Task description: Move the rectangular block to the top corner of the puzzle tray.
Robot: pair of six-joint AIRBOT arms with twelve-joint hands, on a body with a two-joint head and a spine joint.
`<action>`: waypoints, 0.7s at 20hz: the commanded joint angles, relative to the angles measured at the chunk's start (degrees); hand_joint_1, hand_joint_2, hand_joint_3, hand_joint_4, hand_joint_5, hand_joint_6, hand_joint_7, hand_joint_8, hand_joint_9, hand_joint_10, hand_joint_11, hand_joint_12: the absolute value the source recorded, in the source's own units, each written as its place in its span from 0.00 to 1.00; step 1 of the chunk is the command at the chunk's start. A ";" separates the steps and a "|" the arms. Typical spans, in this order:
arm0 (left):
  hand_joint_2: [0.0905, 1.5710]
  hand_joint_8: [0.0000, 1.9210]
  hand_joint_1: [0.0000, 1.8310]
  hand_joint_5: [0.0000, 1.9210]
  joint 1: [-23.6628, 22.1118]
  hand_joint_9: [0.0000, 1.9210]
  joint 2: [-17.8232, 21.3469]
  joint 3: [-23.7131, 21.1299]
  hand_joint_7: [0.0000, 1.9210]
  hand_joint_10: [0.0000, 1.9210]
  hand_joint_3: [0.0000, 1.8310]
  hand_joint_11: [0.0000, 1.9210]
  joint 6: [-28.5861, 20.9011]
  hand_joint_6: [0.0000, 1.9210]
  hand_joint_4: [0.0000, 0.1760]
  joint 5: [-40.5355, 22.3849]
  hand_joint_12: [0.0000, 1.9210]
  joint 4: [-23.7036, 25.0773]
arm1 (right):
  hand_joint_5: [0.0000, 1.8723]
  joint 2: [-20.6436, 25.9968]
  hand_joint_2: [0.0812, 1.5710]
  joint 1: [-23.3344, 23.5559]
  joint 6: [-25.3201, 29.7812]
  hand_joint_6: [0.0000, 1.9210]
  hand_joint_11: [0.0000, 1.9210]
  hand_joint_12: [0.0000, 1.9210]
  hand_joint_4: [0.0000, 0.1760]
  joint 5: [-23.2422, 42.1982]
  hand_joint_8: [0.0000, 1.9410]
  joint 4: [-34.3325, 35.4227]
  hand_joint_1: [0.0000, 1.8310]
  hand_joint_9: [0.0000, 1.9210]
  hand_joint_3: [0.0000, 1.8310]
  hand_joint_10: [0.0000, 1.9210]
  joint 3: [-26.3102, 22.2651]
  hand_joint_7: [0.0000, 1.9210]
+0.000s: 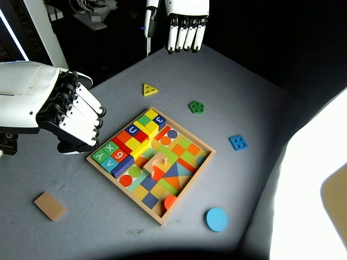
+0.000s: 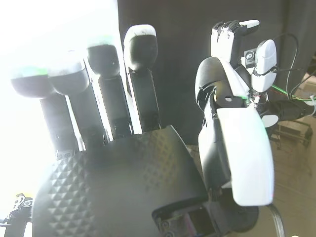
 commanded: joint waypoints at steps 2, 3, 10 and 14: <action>0.82 0.00 0.05 0.04 -0.54 0.01 0.21 -0.14 0.03 0.00 0.01 0.00 -0.19 0.00 0.16 4.98 0.13 0.57 | 0.03 0.24 0.75 0.51 0.05 0.02 0.00 0.00 0.00 7.25 0.00 -0.45 0.00 0.00 0.02 0.00 -0.37 0.00; 0.82 0.00 0.05 0.04 -0.54 0.01 0.21 -0.06 0.03 0.00 0.00 0.00 -0.19 0.00 0.15 4.98 0.12 0.57 | 0.03 0.24 0.75 0.47 0.04 0.02 0.00 0.00 0.00 7.25 0.00 -0.45 0.00 0.00 0.02 0.00 -0.37 0.00; 0.82 0.00 0.10 0.06 -0.54 0.02 0.19 0.30 0.04 0.00 0.00 0.00 -0.19 0.00 0.13 4.98 0.16 0.57 | 0.02 -2.23 0.75 0.27 -9.36 0.01 0.00 0.00 0.04 6.94 0.00 6.33 0.00 0.00 0.02 0.00 0.70 0.00; 0.82 0.00 0.09 0.06 -0.97 0.03 0.11 0.02 0.04 0.00 0.00 0.00 -0.19 0.00 0.12 4.98 0.17 0.57 | 0.10 -7.49 0.75 3.14 -16.90 0.04 0.00 0.00 0.13 1.62 0.00 19.13 0.00 0.00 0.02 0.00 4.85 0.00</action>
